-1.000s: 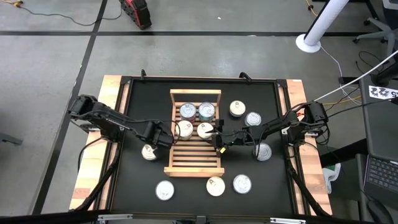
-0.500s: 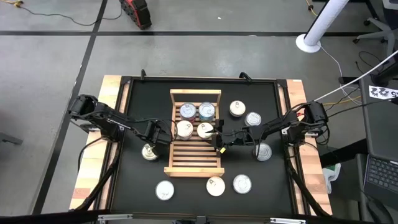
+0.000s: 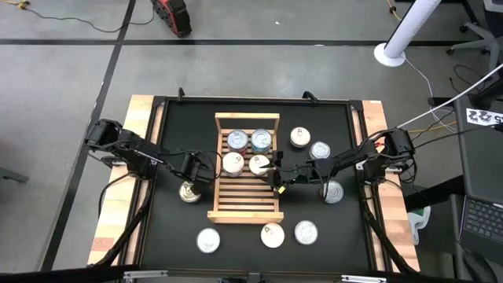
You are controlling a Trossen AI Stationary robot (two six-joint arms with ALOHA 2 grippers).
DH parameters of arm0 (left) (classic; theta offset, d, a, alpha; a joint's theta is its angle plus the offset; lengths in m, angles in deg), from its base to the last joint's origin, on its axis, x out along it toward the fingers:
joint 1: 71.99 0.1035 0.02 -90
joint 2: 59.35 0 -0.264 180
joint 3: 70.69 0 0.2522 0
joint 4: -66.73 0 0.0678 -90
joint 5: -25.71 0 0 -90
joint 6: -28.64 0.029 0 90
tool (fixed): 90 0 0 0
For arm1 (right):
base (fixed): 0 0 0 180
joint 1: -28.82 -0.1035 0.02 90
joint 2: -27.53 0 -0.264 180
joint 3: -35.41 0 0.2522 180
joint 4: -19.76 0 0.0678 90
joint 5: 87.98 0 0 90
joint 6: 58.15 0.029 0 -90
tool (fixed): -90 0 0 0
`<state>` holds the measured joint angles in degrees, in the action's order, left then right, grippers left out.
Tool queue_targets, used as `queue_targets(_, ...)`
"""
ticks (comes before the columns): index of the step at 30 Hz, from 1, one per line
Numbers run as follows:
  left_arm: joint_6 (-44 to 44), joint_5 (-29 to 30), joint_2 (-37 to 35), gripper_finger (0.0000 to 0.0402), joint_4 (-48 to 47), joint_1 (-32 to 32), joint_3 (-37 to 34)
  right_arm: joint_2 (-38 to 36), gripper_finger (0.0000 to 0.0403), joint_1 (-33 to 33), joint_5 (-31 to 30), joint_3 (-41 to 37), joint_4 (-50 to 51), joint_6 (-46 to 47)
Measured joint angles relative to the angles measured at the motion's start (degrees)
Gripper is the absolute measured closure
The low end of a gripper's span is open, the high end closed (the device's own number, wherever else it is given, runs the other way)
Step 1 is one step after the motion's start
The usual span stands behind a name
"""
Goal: Stack canned seafood by type on shelf
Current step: Put the green tuna can on the shelf
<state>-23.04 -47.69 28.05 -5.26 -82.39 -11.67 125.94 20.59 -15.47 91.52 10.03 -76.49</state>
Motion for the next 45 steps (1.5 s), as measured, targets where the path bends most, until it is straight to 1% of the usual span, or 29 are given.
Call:
queue_targets(3, 1.52, -0.27, 0.0, 0.0389, -0.04, 0.0, 0.01, 0.0, 0.0198, 0.0, 0.0, 0.0, 0.0, 0.0)
queue_targets(5, 2.09, -0.59, -0.01, 0.0397, 0.08, -0.02, 0.02, 0.0, 0.0198, 0.0, 0.0, 0.0, 0.0, 0.01)
queue_targets(12, 3.67, -1.91, -1.16, 0.04, 0.45, 0.04, 1.58, 0.0, 0.0198, 0.0, 0.02, 0.0, 0.0, 0.02)
queue_targets(17, 4.48, -2.31, -3.73, 0.0401, 0.86, 0.02, 3.0, 0.0, 0.0198, 0.0, 0.02, 0.0, 0.0, 0.02)
queue_targets(28, 4.69, -2.1, -9.38, 0.0401, 1.17, 0.0, 3.34, 0.0, 0.0198, 0.0, 0.04, 0.0, 0.0, 0.02)
queue_targets(34, 6.18, -2.45, -11.26, 0.0401, 6.08, -0.07, 3.37, 0.0, 0.0198, 0.0, 0.11, 0.0, 0.02, 0.02)
queue_targets(45, 9.87, -6.84, -11.27, 0.0401, 14.84, -0.16, 3.43, 0.0, 0.0198, 0.0, 0.15, 0.0, 0.01, 0.01)
